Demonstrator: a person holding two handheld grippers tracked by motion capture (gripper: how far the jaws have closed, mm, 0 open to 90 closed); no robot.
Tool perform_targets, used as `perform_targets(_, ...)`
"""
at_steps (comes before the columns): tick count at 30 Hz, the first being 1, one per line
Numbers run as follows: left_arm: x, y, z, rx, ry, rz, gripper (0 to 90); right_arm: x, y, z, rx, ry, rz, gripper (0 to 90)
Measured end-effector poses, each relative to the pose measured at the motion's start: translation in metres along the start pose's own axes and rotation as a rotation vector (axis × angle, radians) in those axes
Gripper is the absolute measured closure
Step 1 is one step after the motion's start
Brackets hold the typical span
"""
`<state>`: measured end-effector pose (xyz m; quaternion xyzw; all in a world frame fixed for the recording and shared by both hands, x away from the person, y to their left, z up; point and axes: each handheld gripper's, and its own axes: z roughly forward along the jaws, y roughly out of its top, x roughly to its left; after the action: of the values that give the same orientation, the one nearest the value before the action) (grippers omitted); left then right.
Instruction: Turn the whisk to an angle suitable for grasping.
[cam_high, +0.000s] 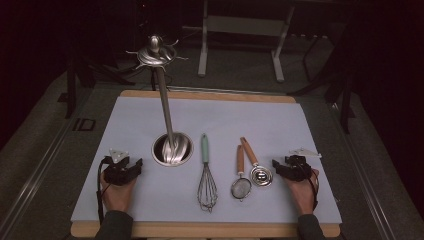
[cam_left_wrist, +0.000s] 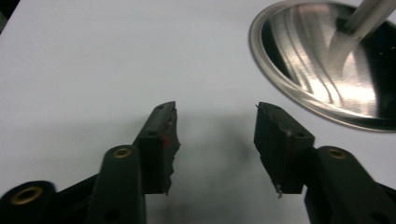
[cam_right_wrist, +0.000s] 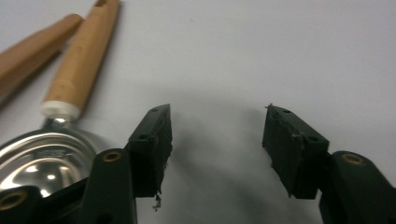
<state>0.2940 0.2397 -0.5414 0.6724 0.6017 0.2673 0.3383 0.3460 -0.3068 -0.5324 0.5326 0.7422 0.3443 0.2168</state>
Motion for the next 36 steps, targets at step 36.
perform_targets(36,0.005,-0.005,-0.006,-0.028,-0.159,0.070,59.7,0.054,0.064,0.003,0.137,0.307,-0.190,57.4)
